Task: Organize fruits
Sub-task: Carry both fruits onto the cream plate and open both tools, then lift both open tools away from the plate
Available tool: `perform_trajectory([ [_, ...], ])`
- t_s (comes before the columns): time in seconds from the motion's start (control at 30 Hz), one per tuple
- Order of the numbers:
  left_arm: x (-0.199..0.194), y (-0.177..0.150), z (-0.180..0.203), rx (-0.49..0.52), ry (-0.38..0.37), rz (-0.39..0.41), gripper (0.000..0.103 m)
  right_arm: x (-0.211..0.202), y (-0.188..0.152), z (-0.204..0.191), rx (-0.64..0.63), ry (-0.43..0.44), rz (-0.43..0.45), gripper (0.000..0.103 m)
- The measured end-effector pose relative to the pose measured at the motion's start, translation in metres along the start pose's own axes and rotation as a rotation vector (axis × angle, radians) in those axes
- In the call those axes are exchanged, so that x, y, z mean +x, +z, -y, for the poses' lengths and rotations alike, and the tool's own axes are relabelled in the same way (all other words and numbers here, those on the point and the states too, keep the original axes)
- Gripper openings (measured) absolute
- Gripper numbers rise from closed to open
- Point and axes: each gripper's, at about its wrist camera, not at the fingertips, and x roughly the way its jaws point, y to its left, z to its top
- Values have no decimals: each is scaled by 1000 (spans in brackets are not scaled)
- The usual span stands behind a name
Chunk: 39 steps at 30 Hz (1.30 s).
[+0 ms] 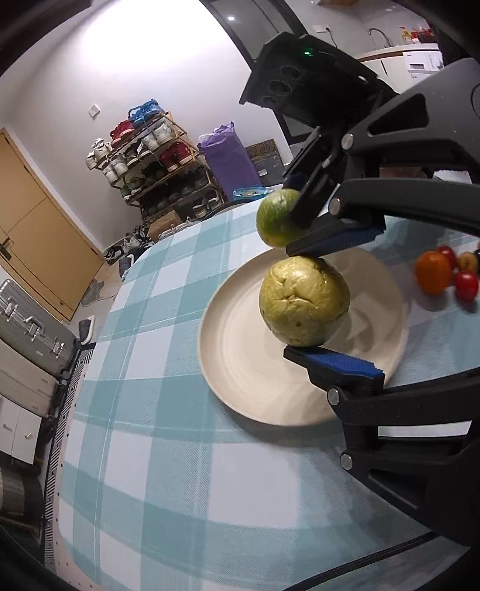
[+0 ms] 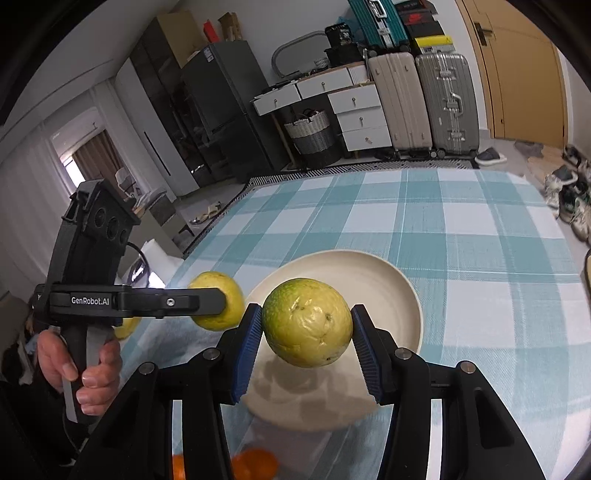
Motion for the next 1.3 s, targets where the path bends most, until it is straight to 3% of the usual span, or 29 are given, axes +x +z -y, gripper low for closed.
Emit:
perform_trajectory([
  [0.37, 65, 35, -23, -64, 0, -54, 45, 57, 20, 37, 65, -1, -43, 50],
  [0.63, 83, 46, -30, -97, 22, -66, 48, 81, 19, 56, 139, 0, -68, 50],
  [0.67, 81, 47, -30, -97, 19, -61, 52, 81, 19, 56, 145, 4, -70, 51],
  [0.73, 77, 47, -28, -104, 32, -50, 73, 78, 20, 59, 160, -1, -48, 61],
  [0.93, 49, 37, -17, -82, 83, 3, 79, 44, 21, 51, 142, -21, 55, 83],
  [1.3, 1, -2, 4, -13, 194, 65, 79, -7, 1, 19, 79, -71, 90, 92],
])
